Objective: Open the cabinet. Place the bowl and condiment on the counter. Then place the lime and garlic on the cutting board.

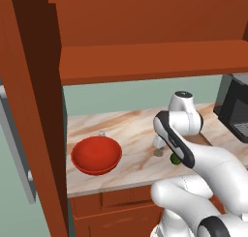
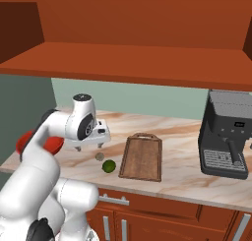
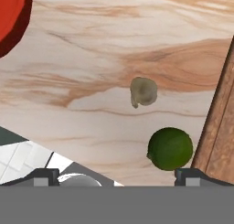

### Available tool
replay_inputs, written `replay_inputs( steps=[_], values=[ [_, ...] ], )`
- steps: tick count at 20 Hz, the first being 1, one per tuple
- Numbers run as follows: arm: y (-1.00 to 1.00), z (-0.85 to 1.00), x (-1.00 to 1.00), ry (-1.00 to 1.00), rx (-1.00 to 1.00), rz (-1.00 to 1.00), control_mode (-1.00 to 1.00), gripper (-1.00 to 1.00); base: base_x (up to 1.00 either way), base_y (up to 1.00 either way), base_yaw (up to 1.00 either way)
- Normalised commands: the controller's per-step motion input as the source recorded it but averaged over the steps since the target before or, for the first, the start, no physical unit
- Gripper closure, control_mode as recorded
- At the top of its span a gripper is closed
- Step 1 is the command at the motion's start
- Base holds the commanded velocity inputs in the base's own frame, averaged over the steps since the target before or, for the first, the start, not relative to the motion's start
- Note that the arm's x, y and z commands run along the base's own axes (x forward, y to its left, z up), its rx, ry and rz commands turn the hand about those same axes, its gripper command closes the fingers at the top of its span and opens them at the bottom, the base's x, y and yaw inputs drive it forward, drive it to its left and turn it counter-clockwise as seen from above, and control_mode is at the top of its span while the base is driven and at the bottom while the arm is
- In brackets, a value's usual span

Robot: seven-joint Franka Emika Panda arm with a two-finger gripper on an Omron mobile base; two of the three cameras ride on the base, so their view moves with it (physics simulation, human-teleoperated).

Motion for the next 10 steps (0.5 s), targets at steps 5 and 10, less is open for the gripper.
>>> replay_inputs(
  steps=[5,10],
  values=[
    [-0.03,-0.19,0.09,0.0,0.0,0.0,-1.0,-1.0,0.0,0.0,0.0],
    [0.0,-0.19,0.12,0.0,0.0,0.0,-1.0,-1.0,0.0,0.0,0.0]
  ],
)
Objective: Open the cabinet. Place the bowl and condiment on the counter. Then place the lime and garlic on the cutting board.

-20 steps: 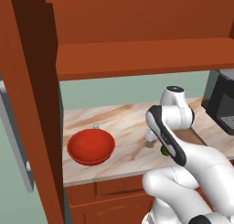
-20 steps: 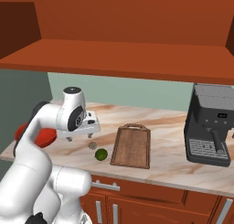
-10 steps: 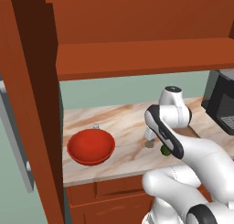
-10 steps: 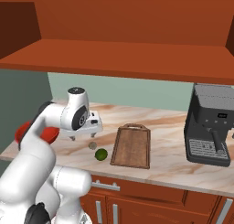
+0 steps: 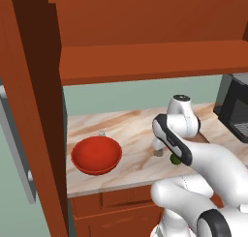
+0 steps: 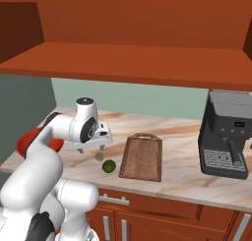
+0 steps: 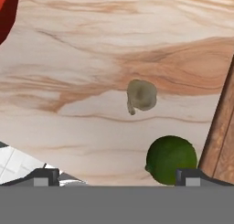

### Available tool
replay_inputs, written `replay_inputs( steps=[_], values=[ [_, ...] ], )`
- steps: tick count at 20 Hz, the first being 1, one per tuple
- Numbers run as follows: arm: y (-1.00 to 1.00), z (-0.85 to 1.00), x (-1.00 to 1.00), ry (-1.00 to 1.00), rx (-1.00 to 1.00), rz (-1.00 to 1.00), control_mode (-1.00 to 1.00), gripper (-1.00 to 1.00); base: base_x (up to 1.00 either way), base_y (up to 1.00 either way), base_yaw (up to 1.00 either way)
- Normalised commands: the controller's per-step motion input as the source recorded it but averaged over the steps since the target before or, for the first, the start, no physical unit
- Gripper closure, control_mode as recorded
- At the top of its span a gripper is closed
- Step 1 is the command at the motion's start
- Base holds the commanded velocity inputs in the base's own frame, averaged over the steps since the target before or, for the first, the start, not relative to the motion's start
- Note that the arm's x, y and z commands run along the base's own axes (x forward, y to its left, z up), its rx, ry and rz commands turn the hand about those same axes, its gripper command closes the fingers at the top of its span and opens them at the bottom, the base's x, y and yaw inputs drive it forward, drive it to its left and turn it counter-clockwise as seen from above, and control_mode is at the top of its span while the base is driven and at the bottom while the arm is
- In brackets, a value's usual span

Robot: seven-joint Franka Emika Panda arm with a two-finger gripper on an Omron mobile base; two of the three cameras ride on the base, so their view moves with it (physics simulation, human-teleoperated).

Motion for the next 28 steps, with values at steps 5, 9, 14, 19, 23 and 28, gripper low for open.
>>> replay_inputs(
  steps=[5,9,14,19,23,28],
  values=[
    [0.0,-0.14,0.1,0.0,0.0,0.0,-1.0,-1.0,0.0,0.0,0.0],
    [0.0,-0.11,0.06,0.0,0.0,0.0,-1.0,-1.0,0.0,0.0,0.0],
    [0.0,-0.09,0.01,0.0,0.0,0.0,-1.0,-1.0,0.0,0.0,0.0],
    [0.0,-0.05,0.0,0.0,0.0,0.0,-1.0,-1.0,0.0,0.0,0.0],
    [0.0,-0.04,0.01,0.0,0.0,0.0,-1.0,-1.0,0.0,0.0,0.0],
    [0.0,-0.13,0.09,0.0,0.0,0.0,-1.0,-1.0,0.0,0.0,0.0]
  ],
)
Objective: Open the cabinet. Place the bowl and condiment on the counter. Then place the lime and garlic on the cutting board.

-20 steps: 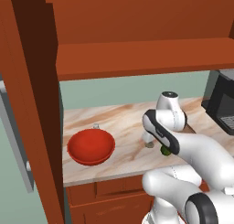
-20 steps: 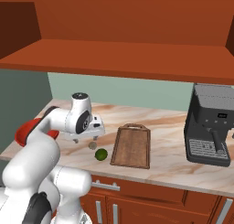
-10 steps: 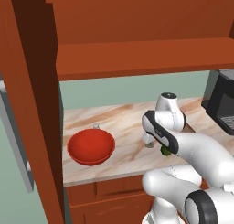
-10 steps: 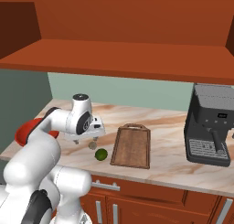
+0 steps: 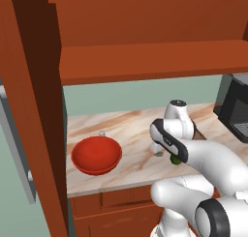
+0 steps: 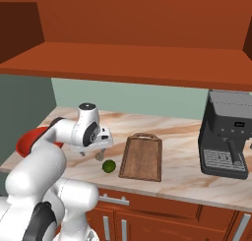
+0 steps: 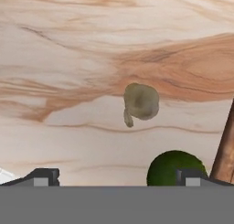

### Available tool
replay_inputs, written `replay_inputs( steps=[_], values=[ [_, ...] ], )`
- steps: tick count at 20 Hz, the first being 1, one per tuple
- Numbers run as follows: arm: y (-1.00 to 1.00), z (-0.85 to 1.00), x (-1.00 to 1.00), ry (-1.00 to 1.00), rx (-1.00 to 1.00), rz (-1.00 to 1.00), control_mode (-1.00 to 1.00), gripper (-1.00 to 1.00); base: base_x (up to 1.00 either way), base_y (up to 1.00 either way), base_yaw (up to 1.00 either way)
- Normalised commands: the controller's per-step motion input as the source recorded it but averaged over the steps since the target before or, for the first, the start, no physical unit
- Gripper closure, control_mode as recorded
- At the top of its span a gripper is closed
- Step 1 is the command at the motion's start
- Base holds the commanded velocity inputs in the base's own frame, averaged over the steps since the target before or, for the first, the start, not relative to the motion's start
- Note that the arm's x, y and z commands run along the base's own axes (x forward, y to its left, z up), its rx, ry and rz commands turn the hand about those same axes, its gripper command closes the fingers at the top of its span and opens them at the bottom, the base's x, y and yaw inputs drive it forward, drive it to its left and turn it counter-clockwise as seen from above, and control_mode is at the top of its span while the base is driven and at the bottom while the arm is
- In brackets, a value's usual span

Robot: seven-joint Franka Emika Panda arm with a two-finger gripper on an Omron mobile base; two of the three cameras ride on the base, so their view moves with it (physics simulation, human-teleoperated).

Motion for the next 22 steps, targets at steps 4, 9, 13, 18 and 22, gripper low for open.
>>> replay_inputs(
  steps=[4,9,13,18,22],
  values=[
    [0.0,-0.15,0.14,0.0,0.0,0.0,-1.0,-1.0,0.0,0.0,0.0],
    [0.0,-0.13,0.11,0.0,0.0,0.0,-1.0,-1.0,0.0,0.0,0.0],
    [0.0,-0.11,0.04,0.0,0.0,0.0,-1.0,-1.0,0.0,0.0,0.0],
    [0.0,-0.08,0.06,0.0,0.0,0.0,-1.0,-1.0,0.0,0.0,0.0],
    [0.0,-0.07,0.06,0.0,0.0,0.0,-1.0,-1.0,0.0,0.0,0.0]
  ],
)
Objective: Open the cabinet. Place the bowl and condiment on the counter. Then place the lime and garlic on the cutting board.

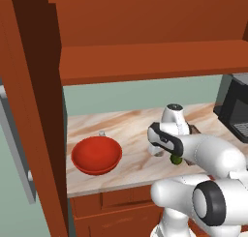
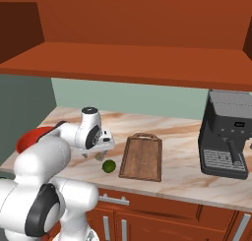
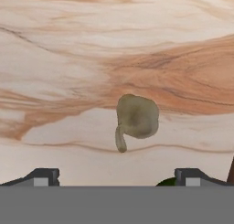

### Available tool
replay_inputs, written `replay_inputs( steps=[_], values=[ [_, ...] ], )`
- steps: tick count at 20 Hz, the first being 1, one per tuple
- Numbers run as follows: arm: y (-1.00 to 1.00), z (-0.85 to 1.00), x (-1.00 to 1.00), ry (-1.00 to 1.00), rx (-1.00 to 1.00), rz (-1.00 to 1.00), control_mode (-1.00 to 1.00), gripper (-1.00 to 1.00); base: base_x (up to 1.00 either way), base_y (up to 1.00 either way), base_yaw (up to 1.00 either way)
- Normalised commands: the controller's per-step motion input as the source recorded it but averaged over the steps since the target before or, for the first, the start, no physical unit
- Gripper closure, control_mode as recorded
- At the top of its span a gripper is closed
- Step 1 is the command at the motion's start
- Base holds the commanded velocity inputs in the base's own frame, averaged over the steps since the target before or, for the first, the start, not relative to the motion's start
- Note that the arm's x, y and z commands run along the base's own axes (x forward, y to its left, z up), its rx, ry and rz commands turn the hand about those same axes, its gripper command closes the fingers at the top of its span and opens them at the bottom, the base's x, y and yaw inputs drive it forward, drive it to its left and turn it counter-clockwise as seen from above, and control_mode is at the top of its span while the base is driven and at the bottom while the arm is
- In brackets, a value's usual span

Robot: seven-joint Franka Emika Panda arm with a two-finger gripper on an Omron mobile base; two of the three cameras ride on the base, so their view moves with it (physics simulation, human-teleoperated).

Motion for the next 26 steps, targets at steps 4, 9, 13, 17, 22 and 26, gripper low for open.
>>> replay_inputs(
  steps=[4,9,13,17,22,26],
  values=[
    [0.0,-0.12,0.03,0.0,0.0,0.0,-1.0,-1.0,0.0,0.0,0.0],
    [0.0,-0.16,0.05,0.0,0.0,0.0,-1.0,-1.0,0.0,0.0,0.0],
    [0.0,-0.12,0.02,0.0,0.0,0.0,-1.0,-1.0,0.0,0.0,0.0],
    [0.0,-0.11,0.03,0.0,0.0,0.0,-1.0,-1.0,0.0,0.0,0.0],
    [0.0,-0.07,0.04,0.0,0.0,0.0,-1.0,-1.0,0.0,0.0,0.0],
    [0.0,-0.05,0.1,0.01,0.0,0.0,-1.0,-1.0,0.0,0.0,0.0]
  ],
)
